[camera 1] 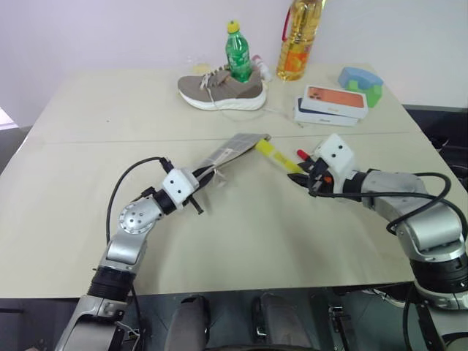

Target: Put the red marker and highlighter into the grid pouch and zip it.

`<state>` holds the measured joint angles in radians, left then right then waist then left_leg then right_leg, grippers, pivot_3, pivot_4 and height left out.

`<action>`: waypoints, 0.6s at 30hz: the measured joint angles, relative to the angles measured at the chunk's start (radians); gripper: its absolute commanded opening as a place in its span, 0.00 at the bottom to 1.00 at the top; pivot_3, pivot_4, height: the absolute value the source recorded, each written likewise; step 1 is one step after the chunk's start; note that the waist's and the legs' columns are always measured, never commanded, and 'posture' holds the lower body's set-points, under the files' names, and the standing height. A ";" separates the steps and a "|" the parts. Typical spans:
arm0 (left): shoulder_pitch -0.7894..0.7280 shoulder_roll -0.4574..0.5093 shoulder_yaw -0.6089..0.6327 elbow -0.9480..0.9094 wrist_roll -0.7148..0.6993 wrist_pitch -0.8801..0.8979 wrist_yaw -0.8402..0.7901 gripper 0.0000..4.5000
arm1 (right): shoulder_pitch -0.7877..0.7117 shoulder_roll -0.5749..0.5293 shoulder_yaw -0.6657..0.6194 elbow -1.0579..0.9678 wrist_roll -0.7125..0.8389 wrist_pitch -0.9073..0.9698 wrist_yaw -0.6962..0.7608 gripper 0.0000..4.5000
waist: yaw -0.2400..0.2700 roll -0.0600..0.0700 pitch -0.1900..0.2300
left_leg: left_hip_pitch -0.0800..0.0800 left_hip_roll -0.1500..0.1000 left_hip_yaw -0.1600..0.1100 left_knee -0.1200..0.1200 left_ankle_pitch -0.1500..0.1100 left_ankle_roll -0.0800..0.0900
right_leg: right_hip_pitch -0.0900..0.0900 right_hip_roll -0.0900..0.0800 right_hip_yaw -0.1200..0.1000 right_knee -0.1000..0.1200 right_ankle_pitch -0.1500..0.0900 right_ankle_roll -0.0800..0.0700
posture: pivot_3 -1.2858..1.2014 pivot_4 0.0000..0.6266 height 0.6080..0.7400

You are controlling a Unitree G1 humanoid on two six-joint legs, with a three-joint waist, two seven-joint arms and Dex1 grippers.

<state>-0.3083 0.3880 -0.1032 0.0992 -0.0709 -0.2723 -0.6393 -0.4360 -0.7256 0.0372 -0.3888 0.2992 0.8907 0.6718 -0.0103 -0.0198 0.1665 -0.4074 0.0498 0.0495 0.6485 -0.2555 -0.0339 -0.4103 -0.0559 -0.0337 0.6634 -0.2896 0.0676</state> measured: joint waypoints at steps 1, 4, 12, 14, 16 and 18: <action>0.000 0.000 0.000 -0.002 0.000 0.000 -0.001 0.00 | 0.000 0.000 0.001 0.000 0.000 0.002 0.000 0.19 | 0.000 0.000 0.000 | 0.000 0.000 0.000 0.000 0.000 0.000 | 0.000 0.000 0.000 0.000 0.000 0.000 | 0.52 0.24 1.00; 0.000 0.000 -0.001 -0.004 -0.002 0.001 -0.010 0.00 | 0.000 0.000 0.012 0.000 0.000 0.013 0.001 0.19 | 0.000 0.000 0.000 | 0.000 0.000 0.000 0.000 0.000 0.000 | 0.000 0.000 0.000 0.000 0.000 0.000 | 0.52 0.24 1.00; 0.018 0.011 -0.026 -0.032 -0.002 -0.006 -0.064 0.00 | -0.004 -0.023 0.037 -0.007 -0.001 0.021 0.017 0.19 | 0.000 0.000 0.000 | 0.000 0.000 0.000 0.000 0.000 0.000 | 0.000 0.000 0.000 0.000 0.000 0.000 | 0.52 0.24 1.00; 0.020 0.017 -0.036 -0.032 -0.001 -0.015 -0.082 0.00 | -0.008 -0.045 0.052 -0.013 -0.005 0.019 0.029 0.19 | 0.000 0.000 0.000 | 0.000 0.000 0.000 0.000 0.000 0.000 | 0.000 0.000 0.000 0.000 0.000 0.000 | 0.52 0.24 1.00; 0.020 0.043 -0.050 -0.037 0.001 -0.034 -0.117 0.00 | -0.015 -0.115 0.108 -0.040 -0.037 -0.005 0.064 0.19 | 0.000 0.000 0.000 | 0.000 0.000 0.000 0.000 0.000 0.000 | 0.000 0.000 0.000 0.000 0.000 0.000 | 0.52 0.24 1.00; 0.019 0.066 -0.069 -0.041 0.002 -0.056 -0.154 0.00 | -0.022 -0.169 0.152 -0.067 -0.065 -0.033 0.103 0.19 | 0.000 0.000 0.000 | 0.000 0.000 0.000 0.000 0.000 0.000 | 0.000 0.000 0.000 0.000 0.000 0.000 | 0.52 0.24 1.00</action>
<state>-0.2888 0.4536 -0.1725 0.0581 -0.0685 -0.3284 -0.7934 -0.4577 -0.8948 0.1893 -0.4558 0.2347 0.8580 0.7745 -0.0103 -0.0195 0.1666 -0.4074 0.0498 0.0495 0.6486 -0.2555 -0.0339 -0.4106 -0.0559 -0.0337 0.6632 -0.2897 0.0675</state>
